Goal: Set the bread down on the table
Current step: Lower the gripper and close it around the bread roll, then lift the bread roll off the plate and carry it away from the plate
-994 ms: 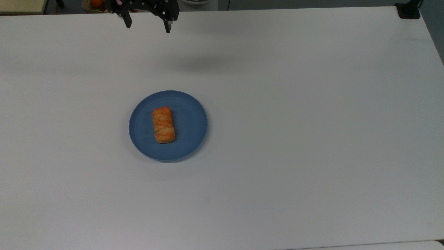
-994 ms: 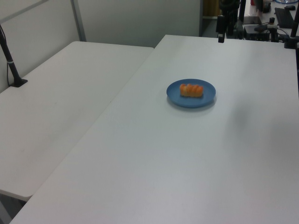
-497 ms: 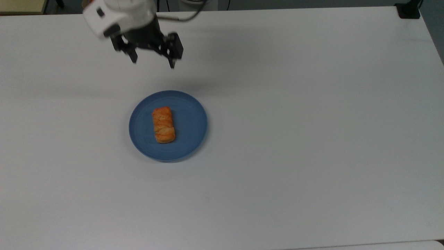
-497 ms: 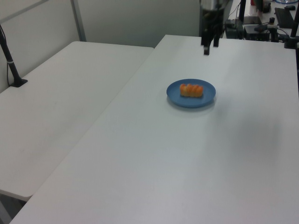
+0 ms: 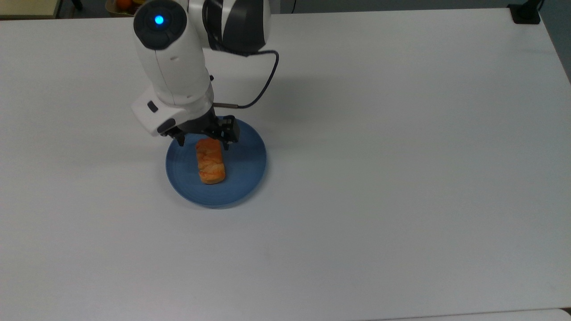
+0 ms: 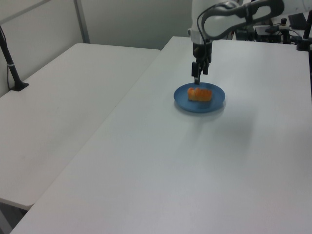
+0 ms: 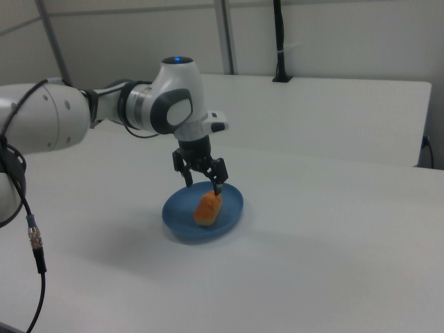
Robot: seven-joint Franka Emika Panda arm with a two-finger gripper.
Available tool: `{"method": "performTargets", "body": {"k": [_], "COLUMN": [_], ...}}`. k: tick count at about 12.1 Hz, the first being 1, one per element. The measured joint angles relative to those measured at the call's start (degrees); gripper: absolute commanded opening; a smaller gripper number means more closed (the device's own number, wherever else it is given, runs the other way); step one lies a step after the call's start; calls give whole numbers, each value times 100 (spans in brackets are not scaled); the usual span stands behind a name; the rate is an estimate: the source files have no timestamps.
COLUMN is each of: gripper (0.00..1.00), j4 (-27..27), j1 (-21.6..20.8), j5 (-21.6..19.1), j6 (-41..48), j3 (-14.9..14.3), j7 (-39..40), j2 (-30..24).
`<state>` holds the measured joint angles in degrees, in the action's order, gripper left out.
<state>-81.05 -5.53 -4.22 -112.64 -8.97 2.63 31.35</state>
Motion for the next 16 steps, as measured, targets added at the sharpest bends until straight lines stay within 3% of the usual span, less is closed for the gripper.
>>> {"method": "performTargets", "body": {"k": [3,4,5,6,9,16], "gripper": [99,90,65,47,0,0], "j4": [-84,-123,-153,-163,-174,-194], "j1": [0,0,-3,-11,-40,-69], "j5": [150,172,175,175,175,179], "j6": [-437,-586,-689,-725,-725,-726], "j3": [0,0,0,2,4,4], "j7": [77,84,85,89,138,195], "j2": [301,396,463,482,481,424]}}
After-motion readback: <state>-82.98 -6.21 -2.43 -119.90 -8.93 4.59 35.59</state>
